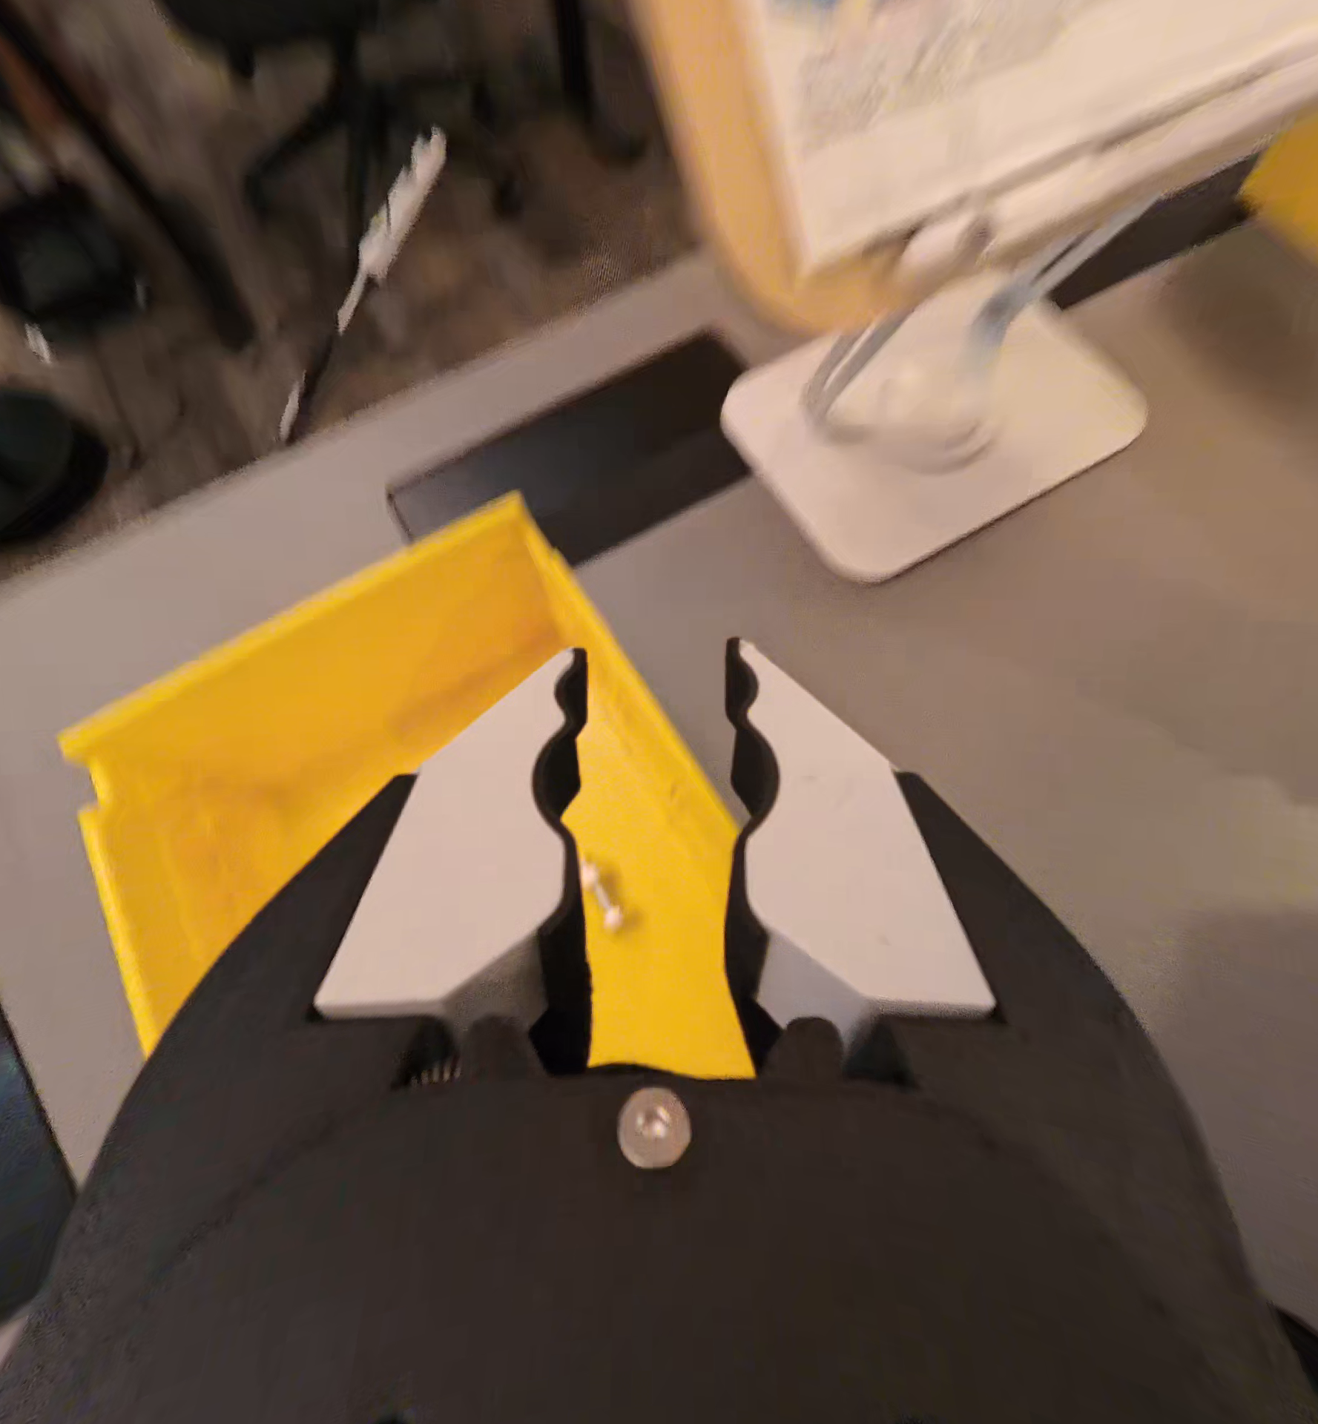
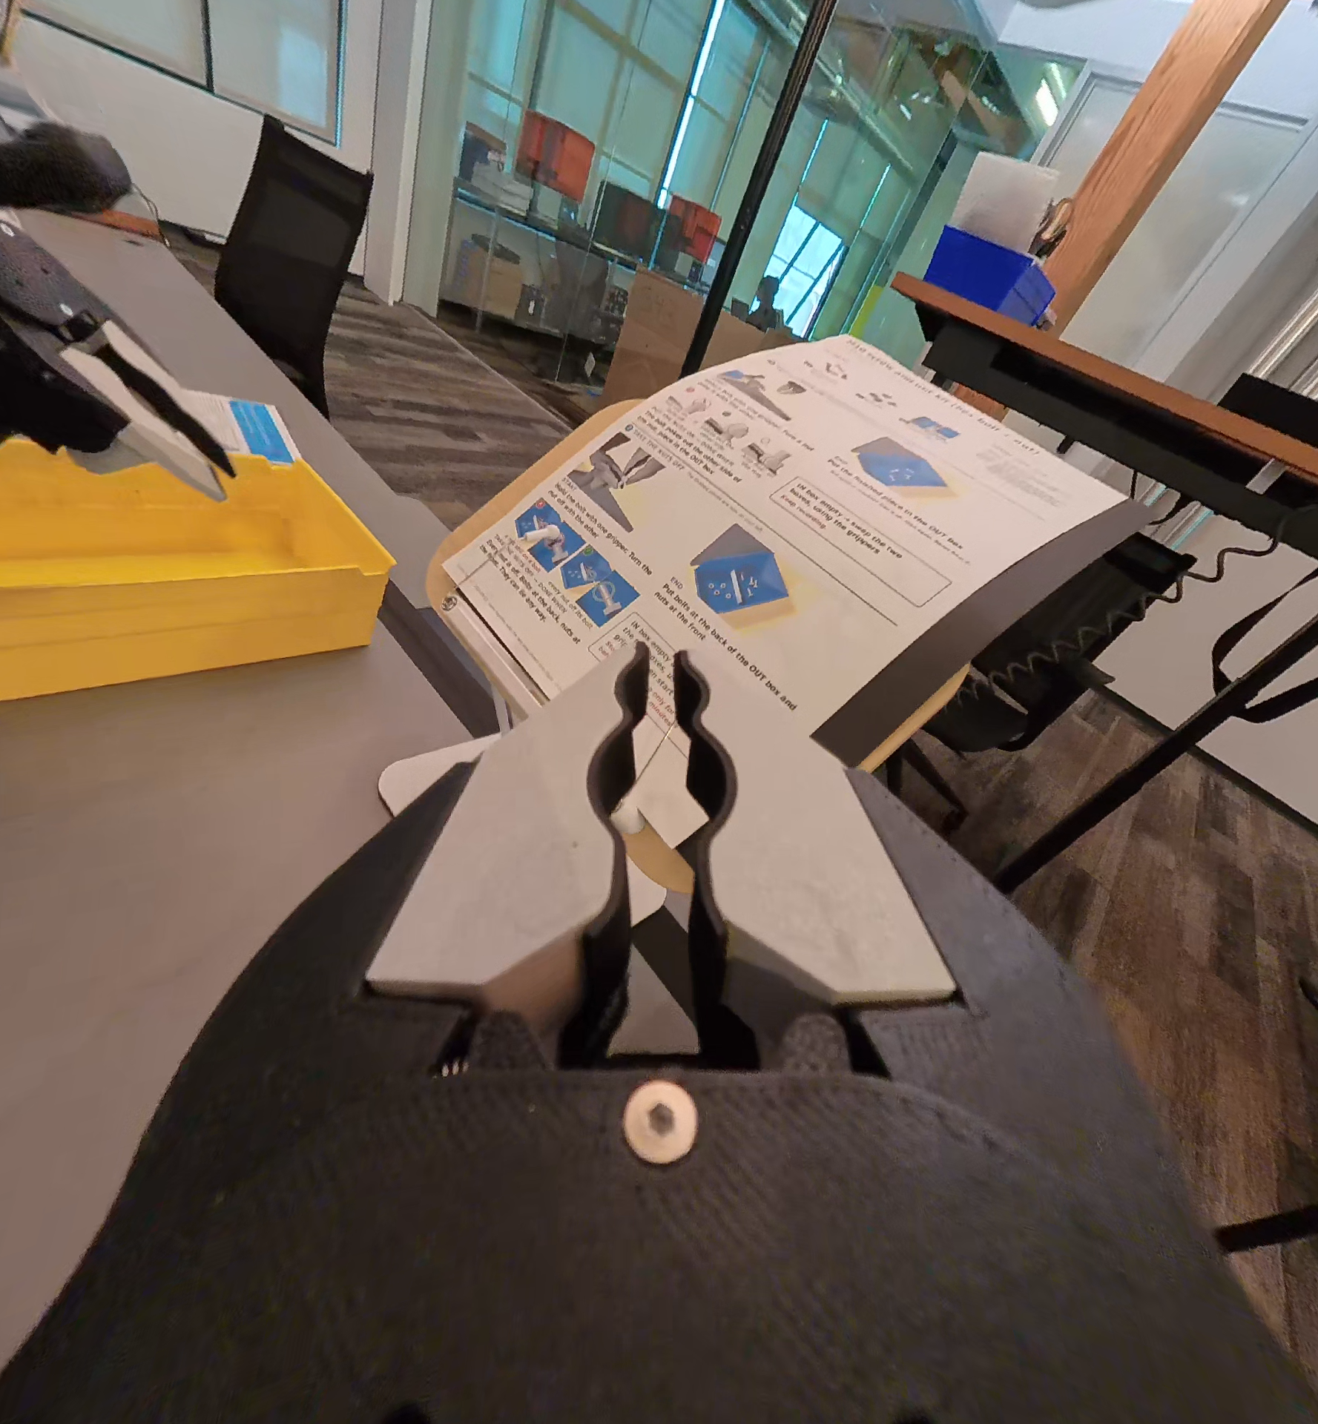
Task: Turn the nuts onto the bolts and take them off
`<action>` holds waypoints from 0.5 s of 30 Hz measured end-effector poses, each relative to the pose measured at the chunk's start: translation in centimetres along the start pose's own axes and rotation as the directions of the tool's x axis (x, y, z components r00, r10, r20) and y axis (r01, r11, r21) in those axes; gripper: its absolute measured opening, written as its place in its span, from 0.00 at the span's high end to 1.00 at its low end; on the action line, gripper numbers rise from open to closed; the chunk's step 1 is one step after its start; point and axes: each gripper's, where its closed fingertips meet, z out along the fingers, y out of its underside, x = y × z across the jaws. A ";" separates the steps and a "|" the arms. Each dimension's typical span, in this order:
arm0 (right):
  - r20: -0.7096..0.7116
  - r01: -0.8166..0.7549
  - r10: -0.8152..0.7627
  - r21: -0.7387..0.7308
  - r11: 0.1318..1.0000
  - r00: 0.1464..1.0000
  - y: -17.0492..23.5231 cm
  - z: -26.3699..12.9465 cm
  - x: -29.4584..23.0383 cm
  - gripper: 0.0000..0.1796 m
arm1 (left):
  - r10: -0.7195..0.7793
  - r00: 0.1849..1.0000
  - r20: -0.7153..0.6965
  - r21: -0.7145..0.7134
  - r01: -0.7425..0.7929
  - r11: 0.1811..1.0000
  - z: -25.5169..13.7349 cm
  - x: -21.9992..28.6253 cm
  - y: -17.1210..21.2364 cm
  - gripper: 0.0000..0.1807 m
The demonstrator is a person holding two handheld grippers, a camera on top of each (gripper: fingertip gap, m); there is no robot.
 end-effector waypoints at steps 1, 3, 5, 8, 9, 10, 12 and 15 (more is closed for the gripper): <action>0.001 0.005 -0.005 -0.012 1.000 1.000 0.2 0.2 -0.1 0.98 | -0.030 0.999 0.013 -0.071 0.031 0.997 0.7 -0.7 2.2 0.81; 0.001 0.017 -0.017 -0.035 0.999 1.000 0.6 0.5 -0.2 0.98 | -0.065 0.997 0.029 -0.205 0.070 0.976 1.9 -1.4 6.3 0.81; 0.002 0.027 -0.026 -0.053 0.998 1.000 0.9 0.8 -0.4 0.98 | -0.096 0.994 0.058 -0.280 0.109 0.954 2.8 -2.1 9.4 0.81; 0.008 0.035 -0.034 -0.071 0.997 0.999 1.2 1.2 -0.5 0.97 | -0.160 0.985 0.063 -0.324 0.172 0.930 3.3 -2.4 12.0 0.81; 0.012 0.035 -0.034 -0.075 0.997 0.999 1.3 1.4 -0.6 0.97 | -0.192 0.981 0.041 -0.335 0.194 0.922 3.4 -2.1 12.6 0.80; 0.016 0.036 -0.034 -0.078 0.996 0.999 1.4 1.5 -0.7 0.97 | -0.209 0.977 0.043 -0.350 0.210 0.913 3.5 -2.1 13.2 0.80; 0.024 0.038 -0.037 -0.083 0.996 0.999 1.5 1.7 -0.9 0.97 | -0.197 0.977 0.076 -0.413 0.211 0.886 3.6 -2.4 14.8 0.80; 0.031 0.047 -0.044 -0.091 0.995 0.999 1.6 2.0 -1.2 0.97 | -0.190 0.977 0.093 -0.467 0.212 0.859 4.3 -2.4 16.5 0.80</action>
